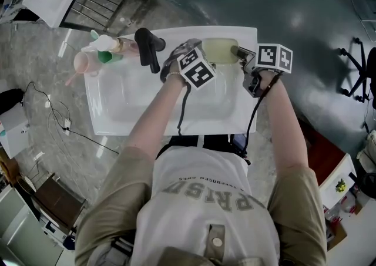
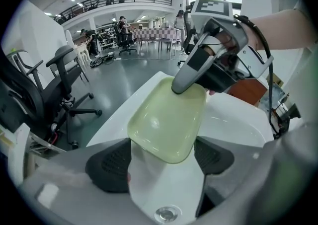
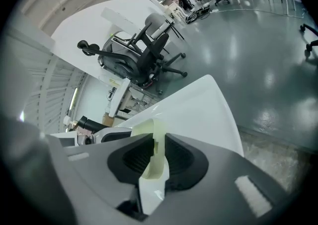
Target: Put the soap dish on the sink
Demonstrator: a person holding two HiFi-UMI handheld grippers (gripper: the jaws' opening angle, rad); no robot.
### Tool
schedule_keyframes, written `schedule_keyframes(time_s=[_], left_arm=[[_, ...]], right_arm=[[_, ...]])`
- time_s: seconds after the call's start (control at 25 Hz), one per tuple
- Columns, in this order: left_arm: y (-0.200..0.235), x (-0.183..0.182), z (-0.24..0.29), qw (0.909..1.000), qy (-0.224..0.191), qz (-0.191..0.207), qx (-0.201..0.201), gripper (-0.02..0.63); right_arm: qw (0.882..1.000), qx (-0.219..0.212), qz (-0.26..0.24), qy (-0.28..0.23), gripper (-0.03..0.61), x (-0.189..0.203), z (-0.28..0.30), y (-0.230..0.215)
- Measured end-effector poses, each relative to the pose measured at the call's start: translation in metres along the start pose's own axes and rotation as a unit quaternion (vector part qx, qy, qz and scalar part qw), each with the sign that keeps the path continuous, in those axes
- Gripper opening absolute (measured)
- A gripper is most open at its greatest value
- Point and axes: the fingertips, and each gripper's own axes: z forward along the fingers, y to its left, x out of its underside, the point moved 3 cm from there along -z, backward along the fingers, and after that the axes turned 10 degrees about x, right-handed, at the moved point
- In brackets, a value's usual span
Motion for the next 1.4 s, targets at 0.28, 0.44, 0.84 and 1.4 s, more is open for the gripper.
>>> schedule_keyframes(time_s=[0.28, 0.44, 0.84, 1.4], left_arm=[[0.006, -0.001, 0.004, 1.0, 0.006, 0.007, 0.0, 0.414], [0.008, -0.003, 0.005, 1.0, 0.003, 0.006, 0.0, 0.414], [0.011, -0.004, 0.005, 1.0, -0.004, 0.003, -0.005, 0.414], [0.012, -0.008, 0.006, 0.9999, -0.007, 0.003, -0.01, 0.414]], right_arm=[[1.0, 0.012, 0.008, 0.001, 0.071, -0.003, 0.005, -0.003], [1.0, 0.025, 0.005, 0.001, 0.071, -0.004, 0.007, -0.004], [0.998, 0.05, -0.032, -0.001, 0.075, -0.009, 0.006, -0.001], [0.987, 0.11, -0.114, 0.002, 0.087, -0.012, 0.005, 0.001]])
